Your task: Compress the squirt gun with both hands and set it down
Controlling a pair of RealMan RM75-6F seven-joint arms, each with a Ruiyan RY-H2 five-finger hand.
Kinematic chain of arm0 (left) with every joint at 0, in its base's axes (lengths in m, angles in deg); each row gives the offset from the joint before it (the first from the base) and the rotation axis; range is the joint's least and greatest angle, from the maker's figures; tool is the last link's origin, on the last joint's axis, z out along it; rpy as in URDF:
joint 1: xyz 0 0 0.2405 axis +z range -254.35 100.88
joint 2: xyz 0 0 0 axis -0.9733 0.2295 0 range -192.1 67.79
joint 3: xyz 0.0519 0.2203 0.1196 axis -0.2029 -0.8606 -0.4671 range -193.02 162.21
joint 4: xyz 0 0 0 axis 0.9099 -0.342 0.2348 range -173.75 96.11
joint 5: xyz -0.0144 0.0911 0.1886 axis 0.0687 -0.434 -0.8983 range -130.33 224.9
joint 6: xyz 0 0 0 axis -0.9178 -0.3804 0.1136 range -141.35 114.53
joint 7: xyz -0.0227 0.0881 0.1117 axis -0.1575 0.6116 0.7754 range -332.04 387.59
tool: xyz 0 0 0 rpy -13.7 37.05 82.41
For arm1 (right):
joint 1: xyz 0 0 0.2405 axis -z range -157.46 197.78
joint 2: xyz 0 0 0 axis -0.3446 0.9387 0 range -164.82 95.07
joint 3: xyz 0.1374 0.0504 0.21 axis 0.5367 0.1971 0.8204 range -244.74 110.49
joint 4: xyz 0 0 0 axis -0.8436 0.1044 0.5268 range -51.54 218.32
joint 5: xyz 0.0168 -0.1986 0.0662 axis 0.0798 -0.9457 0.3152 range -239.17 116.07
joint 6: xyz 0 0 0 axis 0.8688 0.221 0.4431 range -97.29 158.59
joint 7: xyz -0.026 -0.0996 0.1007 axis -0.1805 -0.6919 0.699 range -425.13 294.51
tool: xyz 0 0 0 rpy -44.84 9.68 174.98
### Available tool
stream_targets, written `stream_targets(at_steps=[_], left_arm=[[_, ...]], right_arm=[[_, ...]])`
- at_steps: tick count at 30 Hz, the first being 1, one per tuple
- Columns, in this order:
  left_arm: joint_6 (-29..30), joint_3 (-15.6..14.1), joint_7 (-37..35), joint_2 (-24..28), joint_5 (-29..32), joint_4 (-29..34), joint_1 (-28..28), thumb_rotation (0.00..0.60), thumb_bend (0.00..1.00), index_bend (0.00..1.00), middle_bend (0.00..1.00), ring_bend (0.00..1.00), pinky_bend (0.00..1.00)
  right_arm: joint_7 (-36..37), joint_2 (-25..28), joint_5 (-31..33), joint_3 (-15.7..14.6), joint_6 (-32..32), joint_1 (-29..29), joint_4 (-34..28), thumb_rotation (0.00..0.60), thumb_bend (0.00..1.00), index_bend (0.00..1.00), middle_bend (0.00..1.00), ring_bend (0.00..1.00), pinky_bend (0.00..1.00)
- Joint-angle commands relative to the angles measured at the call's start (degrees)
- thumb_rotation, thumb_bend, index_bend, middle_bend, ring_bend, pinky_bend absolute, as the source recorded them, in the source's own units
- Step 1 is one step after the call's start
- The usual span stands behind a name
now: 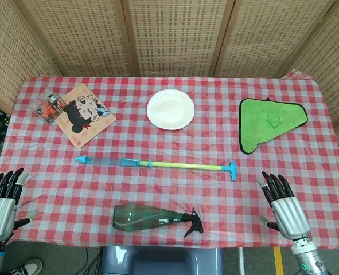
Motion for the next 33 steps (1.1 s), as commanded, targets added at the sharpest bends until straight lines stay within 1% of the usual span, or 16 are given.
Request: stream_targets(at_steps=[1,28,33], left_arm=[[0.12,0.01,0.04,0.01,-0.08,0.07,0.03,0.600,0.05,0.00,0.00,0.00,0.00],[0.34,-0.10,-0.03,0.17,-0.26,0.24,0.17,0.600,0.05,0.00,0.00,0.00,0.00],[0.43,-0.02,-0.40,0.45,-0.08,0.43,0.25,0.600,0.05,0.00,0.00,0.00,0.00]], right_arm=[[0.02,0.06,-0.05,-0.02,-0.06,0.03,-0.03,0.600,0.20,0.00,0.00,0.00,0.00],[0.59,0.28,-0.24,0.03,-0.49,0.15,-0.21,0.600,0.20,0.00,0.00,0.00,0.00],[0.76,-0.08,-0.05,0.70,-0.81,-0.06,-0.43,0.600,0.20,0.00,0.00,0.00,0.00]])
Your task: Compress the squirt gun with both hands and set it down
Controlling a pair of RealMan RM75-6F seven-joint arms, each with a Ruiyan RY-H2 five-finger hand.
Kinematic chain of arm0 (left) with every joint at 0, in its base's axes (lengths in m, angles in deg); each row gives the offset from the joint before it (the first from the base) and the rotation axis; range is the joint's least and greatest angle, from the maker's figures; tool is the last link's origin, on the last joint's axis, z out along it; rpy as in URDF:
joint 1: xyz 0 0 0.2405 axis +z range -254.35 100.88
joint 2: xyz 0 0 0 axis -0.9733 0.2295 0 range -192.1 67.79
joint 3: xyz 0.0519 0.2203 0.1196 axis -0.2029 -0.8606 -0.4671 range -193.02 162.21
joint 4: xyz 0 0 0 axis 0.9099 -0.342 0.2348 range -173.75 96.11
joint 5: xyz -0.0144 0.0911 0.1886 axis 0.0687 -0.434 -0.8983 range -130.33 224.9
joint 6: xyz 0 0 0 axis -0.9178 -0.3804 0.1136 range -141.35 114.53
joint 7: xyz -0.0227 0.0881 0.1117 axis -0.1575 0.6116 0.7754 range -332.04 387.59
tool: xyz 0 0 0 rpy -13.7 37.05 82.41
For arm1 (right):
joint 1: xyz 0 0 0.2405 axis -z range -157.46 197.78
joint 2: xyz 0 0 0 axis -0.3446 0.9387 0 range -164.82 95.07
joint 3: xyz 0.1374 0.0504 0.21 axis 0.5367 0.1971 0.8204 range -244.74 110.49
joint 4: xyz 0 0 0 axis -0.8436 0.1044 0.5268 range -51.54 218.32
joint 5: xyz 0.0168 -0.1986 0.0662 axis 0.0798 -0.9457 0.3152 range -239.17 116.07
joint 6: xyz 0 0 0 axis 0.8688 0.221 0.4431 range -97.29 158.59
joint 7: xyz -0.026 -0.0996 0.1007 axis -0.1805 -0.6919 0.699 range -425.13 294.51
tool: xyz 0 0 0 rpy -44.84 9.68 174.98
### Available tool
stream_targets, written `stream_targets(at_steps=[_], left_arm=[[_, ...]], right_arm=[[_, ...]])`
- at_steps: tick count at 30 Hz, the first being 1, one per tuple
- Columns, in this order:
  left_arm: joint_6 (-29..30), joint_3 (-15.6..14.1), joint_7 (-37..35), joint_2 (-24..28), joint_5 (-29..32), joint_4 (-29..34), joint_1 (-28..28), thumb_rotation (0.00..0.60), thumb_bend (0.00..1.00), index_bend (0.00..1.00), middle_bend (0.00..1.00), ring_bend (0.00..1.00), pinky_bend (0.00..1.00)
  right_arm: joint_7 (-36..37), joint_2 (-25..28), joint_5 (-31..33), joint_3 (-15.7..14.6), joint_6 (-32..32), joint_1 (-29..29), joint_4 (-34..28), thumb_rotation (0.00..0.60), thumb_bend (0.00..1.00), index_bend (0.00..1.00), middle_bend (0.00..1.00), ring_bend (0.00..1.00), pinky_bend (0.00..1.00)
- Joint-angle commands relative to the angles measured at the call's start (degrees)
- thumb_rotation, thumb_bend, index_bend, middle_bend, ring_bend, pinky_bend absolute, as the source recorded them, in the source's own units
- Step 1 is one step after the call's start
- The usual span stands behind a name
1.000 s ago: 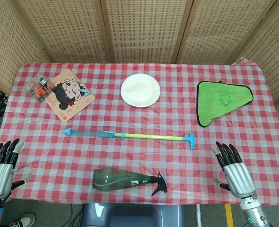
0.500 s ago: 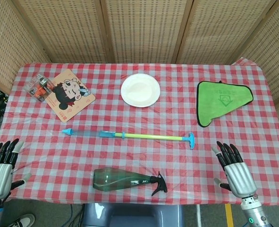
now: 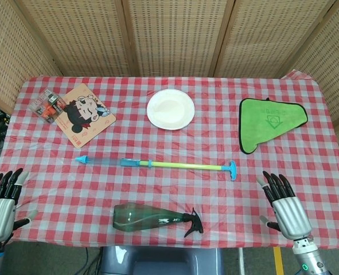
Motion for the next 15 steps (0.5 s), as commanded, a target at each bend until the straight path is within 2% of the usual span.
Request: stream_targets(at_steps=[1,3,5,8,15], left_arm=[[0.20,0.07,-0.14,0.16,0.04,0.14,0.09,0.600,0.05,0.00,0.00,0.00,0.00],[0.38,0.15,-0.27,0.32,0.14,0.27,0.18,0.600,0.05,0.00,0.00,0.00,0.00],[0.15,0.43,-0.25,0.49,0.75,0.44,0.13,0.600,0.05,0.00,0.00,0.00,0.00],[-0.29,0.76,-0.21,0.70,1.53,0.77,-0.01,0.600,0.05,0.00,0.00,0.00,0.00],[-1.88,1.30,-1.10,0.77,3.02,0.35,-0.71,0.600,0.05,0.00,0.00,0.00,0.00]], right_arm=[[0.40,-0.38,0.40,0.82,-0.35,-0.25,-0.28,0.600,0.20,0.00,0.01,0.00,0.00],[0.73,-0.84,1.35,2.16,-0.11,-0.94,-0.98,0.600,0.20,0.01,0.08,0.06,0.01],[-0.39,-0.94,2.66,5.31,2.21,-3.85,-2.46,0.600,0.20,0.03,0.29,0.26,0.10],[-4.05,-0.57,6.79,8.36,7.11,-7.14,-4.60,0.600,0.20,0.04,0.51,0.48,0.26],[-12.99,-3.27,18.60,14.47,16.71,-14.55,-4.78,0.600,0.20,0.12,0.83,0.82,0.48]])
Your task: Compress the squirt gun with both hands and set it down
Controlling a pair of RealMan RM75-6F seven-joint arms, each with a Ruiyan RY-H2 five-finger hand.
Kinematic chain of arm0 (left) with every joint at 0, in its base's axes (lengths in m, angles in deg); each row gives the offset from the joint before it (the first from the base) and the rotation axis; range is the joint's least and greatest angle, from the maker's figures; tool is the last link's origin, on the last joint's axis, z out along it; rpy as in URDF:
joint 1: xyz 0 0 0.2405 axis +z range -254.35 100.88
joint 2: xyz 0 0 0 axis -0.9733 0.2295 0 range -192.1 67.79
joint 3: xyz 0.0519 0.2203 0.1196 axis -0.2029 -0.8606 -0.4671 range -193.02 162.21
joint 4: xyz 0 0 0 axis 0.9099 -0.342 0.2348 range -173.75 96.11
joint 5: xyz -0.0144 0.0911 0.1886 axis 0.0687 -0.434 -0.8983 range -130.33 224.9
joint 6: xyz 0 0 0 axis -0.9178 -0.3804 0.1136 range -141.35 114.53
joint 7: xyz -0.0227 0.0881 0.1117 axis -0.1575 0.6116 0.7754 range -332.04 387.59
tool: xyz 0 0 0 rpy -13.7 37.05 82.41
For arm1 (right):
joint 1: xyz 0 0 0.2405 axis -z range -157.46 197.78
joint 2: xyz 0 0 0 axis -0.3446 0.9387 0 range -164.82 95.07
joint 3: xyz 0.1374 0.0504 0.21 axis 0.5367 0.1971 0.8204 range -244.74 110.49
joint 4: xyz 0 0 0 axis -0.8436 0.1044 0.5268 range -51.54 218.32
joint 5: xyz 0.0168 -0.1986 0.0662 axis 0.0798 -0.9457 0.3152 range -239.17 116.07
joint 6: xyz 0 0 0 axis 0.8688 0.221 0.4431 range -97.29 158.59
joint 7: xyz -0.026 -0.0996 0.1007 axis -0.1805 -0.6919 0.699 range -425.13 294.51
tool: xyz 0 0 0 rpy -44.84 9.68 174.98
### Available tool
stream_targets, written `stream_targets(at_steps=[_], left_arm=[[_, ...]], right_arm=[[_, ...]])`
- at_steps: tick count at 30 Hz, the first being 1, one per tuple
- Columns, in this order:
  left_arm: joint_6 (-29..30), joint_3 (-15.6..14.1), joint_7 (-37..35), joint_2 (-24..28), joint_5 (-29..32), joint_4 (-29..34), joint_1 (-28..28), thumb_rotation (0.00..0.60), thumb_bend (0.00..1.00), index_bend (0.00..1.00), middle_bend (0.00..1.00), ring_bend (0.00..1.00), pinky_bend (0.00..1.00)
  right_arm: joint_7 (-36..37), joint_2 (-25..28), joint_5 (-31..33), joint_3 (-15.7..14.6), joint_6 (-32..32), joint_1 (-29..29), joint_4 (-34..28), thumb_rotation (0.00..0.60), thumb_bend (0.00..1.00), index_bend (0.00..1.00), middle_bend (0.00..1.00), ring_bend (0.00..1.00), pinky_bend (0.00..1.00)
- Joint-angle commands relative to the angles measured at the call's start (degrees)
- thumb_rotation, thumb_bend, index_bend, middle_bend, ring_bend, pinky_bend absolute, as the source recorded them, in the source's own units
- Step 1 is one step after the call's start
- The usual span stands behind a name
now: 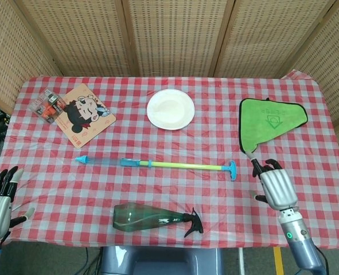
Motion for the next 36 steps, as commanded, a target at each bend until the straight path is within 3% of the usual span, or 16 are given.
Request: stream_targets(at_steps=[1,5,11,21,36], left_arm=[[-0.54,0.24,-0.53,0.06,0.54,-0.21,-0.30,0.600,0.05,0.00,0.00,0.00,0.00],[-1.57,0.54,-1.21,0.09,1.48,-0.49,-0.75,0.600,0.05,0.00,0.00,0.00,0.00],[-3.73,1.20,-1.96,0.20,3.16,-0.71,-1.83,0.600,0.05,0.00,0.00,0.00,0.00],[-5.96,1.62,-1.99,-0.30,5.08,-1.56,-2.98,0.600,0.05,0.00,0.00,0.00,0.00],[-3.88,2.30,-2.47,-0.06,3.86,-1.27,-3.34,0.600,0.05,0.00,0.00,0.00,0.00]], right_arm=[[-6.03,-2.49,7.86,4.03,6.37,-5.34,0.14,0.600,0.20,0.15,0.88,0.87,0.52],[-8.96,-4.02,13.31,5.04,9.95,-8.11,0.74,0.600,0.28,0.27,0.99,0.97,0.58],[-11.99,-6.88,19.60,5.62,13.61,-11.76,3.46,0.600,0.41,0.39,1.00,1.00,0.62],[-15.24,-12.33,28.51,5.50,17.34,-17.21,9.90,0.600,0.48,0.43,1.00,1.00,0.62],[-15.33,-18.05,31.91,4.15,15.39,-19.94,17.20,0.600,0.50,0.48,1.00,1.00,0.62]])
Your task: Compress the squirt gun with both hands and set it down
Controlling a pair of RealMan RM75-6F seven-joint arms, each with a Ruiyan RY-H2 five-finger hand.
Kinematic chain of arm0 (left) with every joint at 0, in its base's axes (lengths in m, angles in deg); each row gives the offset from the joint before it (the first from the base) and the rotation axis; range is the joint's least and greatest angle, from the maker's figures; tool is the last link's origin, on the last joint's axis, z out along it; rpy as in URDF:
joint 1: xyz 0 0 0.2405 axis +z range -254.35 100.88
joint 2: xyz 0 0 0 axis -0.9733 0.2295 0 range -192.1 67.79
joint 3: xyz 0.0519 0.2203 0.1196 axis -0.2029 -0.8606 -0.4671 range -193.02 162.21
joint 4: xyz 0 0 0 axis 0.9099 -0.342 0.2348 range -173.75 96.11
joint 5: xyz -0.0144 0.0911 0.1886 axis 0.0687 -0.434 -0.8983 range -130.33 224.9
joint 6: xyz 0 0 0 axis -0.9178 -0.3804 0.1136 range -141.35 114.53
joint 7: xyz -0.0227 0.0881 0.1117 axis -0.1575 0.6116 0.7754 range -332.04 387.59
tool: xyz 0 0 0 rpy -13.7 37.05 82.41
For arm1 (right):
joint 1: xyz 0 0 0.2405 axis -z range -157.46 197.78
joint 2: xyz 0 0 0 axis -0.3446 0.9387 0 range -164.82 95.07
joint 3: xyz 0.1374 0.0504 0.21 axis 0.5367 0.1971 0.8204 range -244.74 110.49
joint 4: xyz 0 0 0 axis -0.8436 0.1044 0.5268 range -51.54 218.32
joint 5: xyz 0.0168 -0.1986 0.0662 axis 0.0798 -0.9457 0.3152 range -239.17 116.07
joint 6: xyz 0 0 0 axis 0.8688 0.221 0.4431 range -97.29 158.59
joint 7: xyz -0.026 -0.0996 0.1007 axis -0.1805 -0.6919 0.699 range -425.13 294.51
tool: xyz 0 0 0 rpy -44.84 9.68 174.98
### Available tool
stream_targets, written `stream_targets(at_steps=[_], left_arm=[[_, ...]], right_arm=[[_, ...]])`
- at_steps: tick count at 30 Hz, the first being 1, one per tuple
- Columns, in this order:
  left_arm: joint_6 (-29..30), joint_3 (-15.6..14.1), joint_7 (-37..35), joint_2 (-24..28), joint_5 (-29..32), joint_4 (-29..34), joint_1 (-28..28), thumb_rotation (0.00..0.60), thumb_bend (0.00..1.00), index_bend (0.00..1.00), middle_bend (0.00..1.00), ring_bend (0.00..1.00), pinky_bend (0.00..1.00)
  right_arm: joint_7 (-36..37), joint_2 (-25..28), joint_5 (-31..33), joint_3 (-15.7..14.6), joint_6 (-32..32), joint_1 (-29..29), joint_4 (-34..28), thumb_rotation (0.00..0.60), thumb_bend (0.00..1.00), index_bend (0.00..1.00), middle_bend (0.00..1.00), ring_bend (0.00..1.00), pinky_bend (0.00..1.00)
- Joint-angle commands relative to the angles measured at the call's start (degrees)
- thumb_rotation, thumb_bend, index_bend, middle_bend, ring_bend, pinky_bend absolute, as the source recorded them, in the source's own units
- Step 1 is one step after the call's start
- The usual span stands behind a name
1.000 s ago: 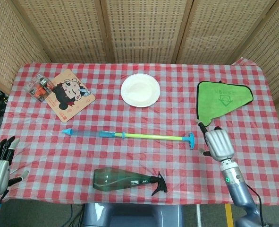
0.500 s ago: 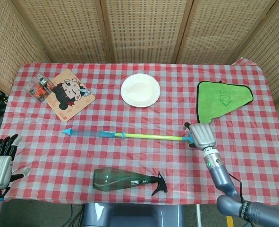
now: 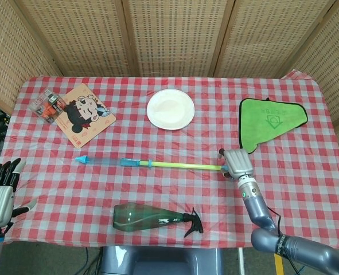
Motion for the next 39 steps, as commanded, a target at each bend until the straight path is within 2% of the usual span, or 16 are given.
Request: stream_targets(at_steps=[1,14,27,39], left_arm=[[-0.04,0.05,-0.12,0.06,0.19,-0.04,-0.04,0.600,0.05,0.00,0.00,0.00,0.00],[-1.17,0.00,-0.01,-0.12,1.11,-0.46,-0.68,0.600,0.05,0.00,0.00,0.00,0.00],[-1.84,0.11,-0.65,-0.01,1.99,-0.86,-1.07,0.600,0.05,0.00,0.00,0.00,0.00],[-2.44,-0.14,-0.83,0.16,2.29,-0.73,-1.37,0.600,0.05,0.00,0.00,0.00,0.00]], right_arm=[[0.34,-1.45,0.37,-0.37,-0.91,-0.24,1.81,0.600,0.51,0.49,1.00,1.00,0.62],[-0.80,-3.62,3.79,-1.20,-2.71,-0.37,2.26,0.600,0.51,0.48,1.00,1.00,0.62],[-1.42,-6.90,6.04,-1.46,-2.65,-1.27,5.93,0.600,0.51,0.46,1.00,1.00,0.62],[-0.84,-7.32,7.40,-1.96,-1.46,-1.10,7.94,0.600,0.51,0.52,1.00,1.00,0.62]])
